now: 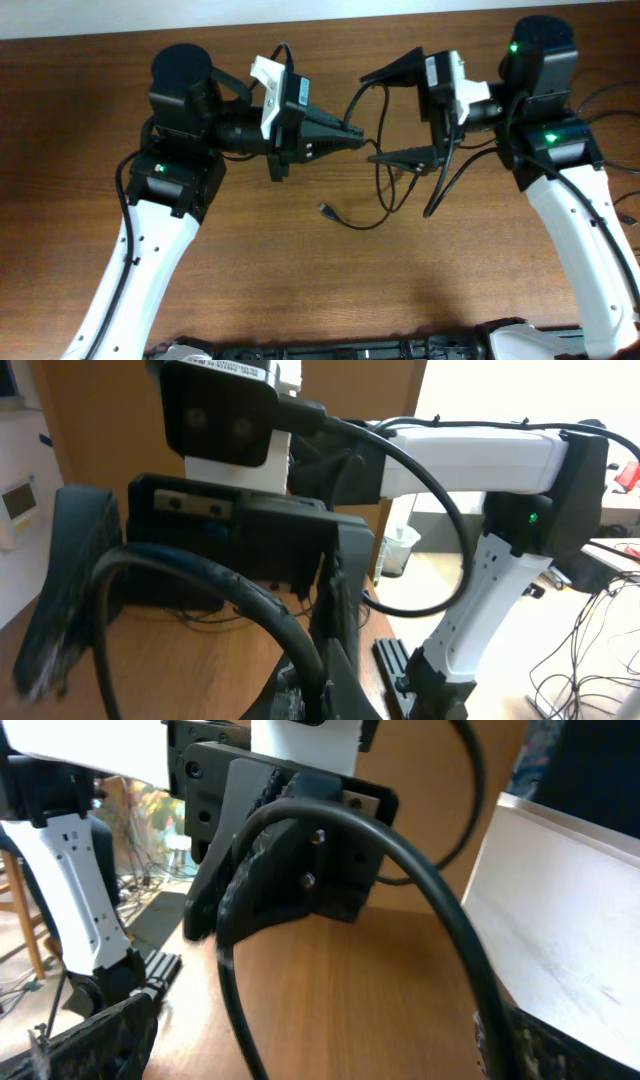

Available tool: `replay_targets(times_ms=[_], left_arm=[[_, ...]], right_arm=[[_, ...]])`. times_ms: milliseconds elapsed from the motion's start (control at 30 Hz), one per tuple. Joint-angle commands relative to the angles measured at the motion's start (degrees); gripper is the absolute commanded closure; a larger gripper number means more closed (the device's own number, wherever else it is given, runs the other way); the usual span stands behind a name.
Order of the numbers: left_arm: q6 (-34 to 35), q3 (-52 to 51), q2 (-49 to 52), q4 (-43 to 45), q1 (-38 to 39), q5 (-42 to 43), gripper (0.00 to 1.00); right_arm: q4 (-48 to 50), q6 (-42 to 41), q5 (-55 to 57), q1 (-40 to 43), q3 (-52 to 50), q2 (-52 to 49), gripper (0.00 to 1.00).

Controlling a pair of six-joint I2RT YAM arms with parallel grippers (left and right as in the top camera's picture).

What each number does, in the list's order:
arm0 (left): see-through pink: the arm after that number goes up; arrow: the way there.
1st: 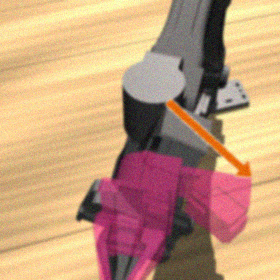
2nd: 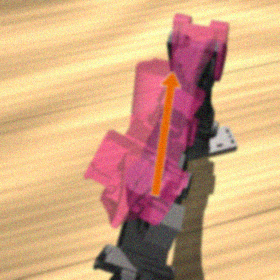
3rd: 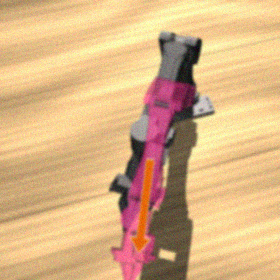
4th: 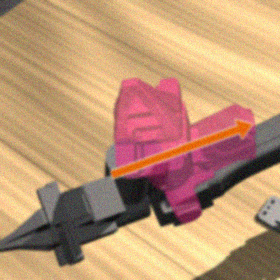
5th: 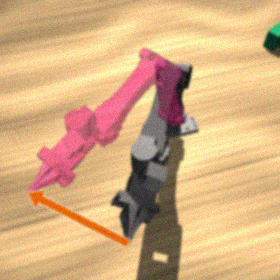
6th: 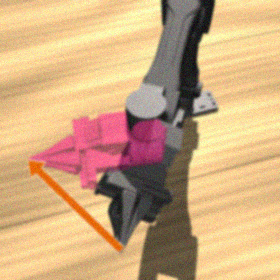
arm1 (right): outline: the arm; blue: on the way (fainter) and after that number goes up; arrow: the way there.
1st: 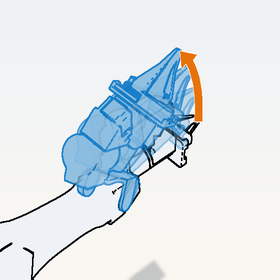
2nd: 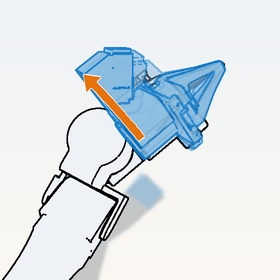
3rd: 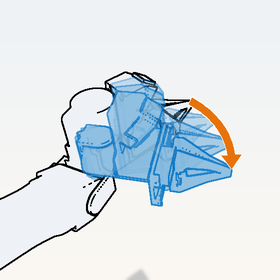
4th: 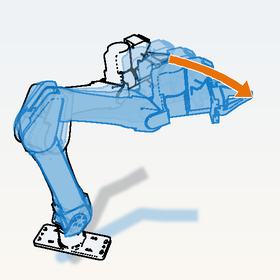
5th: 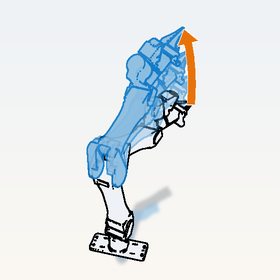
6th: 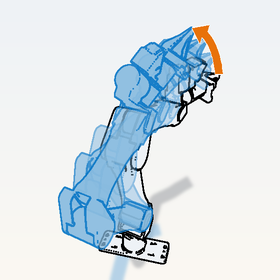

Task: Untangle cables
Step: 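Grasp the cable with the right gripper beside the left gripper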

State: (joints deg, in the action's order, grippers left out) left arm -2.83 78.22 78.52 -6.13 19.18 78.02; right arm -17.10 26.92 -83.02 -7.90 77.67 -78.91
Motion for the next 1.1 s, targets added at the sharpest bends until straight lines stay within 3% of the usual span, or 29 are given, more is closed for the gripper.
replay_targets(times_ms=[0, 100, 233, 467, 533, 633, 667, 767, 800, 1000, 1067], left_arm=[[6.3, 0.5, -1.3, 0.5, 0.3, -8.3, 1.0], [14.1, 0.5, -1.3, 1.1, 0.3, -15.7, 1.0], [19.8, 0.5, -1.3, 4.3, 0.3, -17.0, 1.0], [21.7, 0.5, -1.3, 5.9, 0.3, -17.0, 1.0], [22.9, 0.5, -1.3, 6.4, 0.3, -17.0, 1.0], [23.9, 0.5, -1.3, 9.6, 0.3, -17.2, 1.0], [23.9, 0.5, -1.3, 10.1, 0.3, -17.7, 1.0], [24.3, 0.5, -1.3, 10.9, 0.3, -21.0, 1.0], [24.3, 0.5, -1.3, 10.9, 0.3, -21.1, 1.0], [24.2, 0.5, -1.3, 10.4, 0.3, -23.4, 0.98], [24.0, 0.5, -1.3, 9.7, 0.3, -24.9, 0.71]], right_arm=[[-0.2, -0.2, 2.4, -3.0, 0.2, -0.3, 0.01], [-1.2, -0.4, 7.4, -4.6, 0.2, -0.3, 0.01], [-3.6, -0.4, 15.1, -6.8, 0.2, -0.3, 0.01], [-5.2, -0.4, 23.3, -8.4, 0.2, -0.3, 0.02], [-5.4, -0.4, 24.7, -8.4, 0.2, -0.3, 0.1], [-6.6, -0.4, 26.6, -8.4, 0.2, -0.3, 0.44], [-6.8, -0.4, 26.8, -8.4, 0.2, -0.3, 0.5], [-7.2, -0.4, 26.8, -8.4, 0.2, -0.4, 0.89], [-7.3, -0.4, 26.8, -8.4, 0.2, -0.4, 0.96], [-7.2, -0.4, 26.8, -8.2, 0.2, -0.6, 0.96], [-7.1, -0.4, 28.5, -8.2, 0.2, -0.6, 0.96]])
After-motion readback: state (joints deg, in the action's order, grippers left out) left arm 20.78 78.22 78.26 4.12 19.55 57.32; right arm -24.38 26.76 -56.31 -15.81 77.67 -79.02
